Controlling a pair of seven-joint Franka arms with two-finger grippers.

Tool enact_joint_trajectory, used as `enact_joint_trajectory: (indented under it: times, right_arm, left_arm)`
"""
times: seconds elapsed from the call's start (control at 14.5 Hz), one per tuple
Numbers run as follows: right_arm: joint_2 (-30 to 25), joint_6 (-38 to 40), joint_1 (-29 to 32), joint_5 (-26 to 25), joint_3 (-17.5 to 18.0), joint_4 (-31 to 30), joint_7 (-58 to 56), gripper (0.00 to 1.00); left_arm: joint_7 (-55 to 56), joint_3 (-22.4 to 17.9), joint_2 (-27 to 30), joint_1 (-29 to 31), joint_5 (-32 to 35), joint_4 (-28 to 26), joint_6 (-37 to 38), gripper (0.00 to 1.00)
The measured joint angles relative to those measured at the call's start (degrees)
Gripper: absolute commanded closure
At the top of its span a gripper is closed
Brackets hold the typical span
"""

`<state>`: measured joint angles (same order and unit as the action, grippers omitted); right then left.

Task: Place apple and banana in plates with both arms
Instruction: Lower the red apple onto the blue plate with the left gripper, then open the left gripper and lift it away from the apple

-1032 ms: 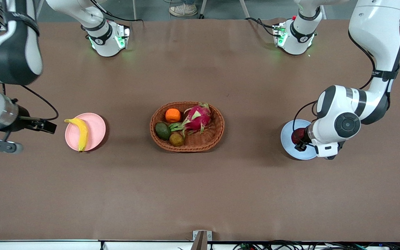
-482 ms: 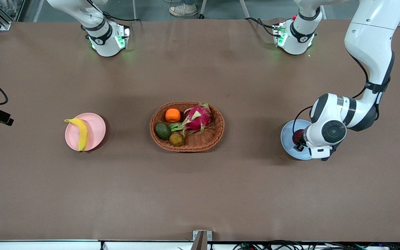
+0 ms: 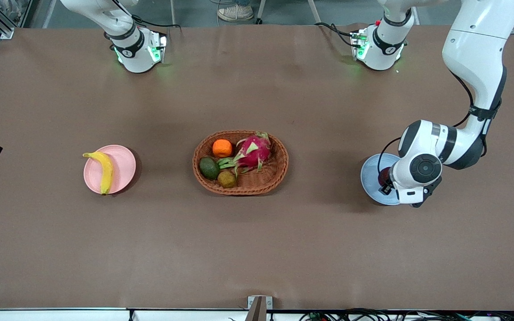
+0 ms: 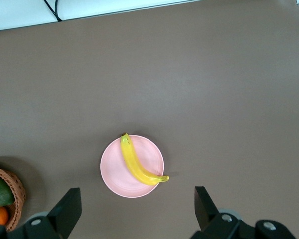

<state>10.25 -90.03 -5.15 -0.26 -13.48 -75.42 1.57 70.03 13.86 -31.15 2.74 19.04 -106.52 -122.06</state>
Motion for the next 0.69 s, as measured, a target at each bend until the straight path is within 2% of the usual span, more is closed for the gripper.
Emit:
enact_joint_trajectory:
  times: [0.14,0.28,0.69]
  right_arm:
    - [-0.55,0.00,5.12,0.00,5.22,-0.05,0.01,0.00]
    - [-1.00,0.00,8.41,0.00,8.03,-0.54,0.00,0.00]
    - [-1.42,-0.07,8.16,0.00,7.99,-1.10,-0.32,0.00]
  left_arm:
    - [0.00,0.60,0.05,-0.04,0.01,0.51,0.01,0.00]
    - [0.00,2.06,0.44,-0.06,0.01,1.74,0.95,0.00]
    - [-2.38,7.34,3.75,0.05,0.01,13.68,14.67,0.00]
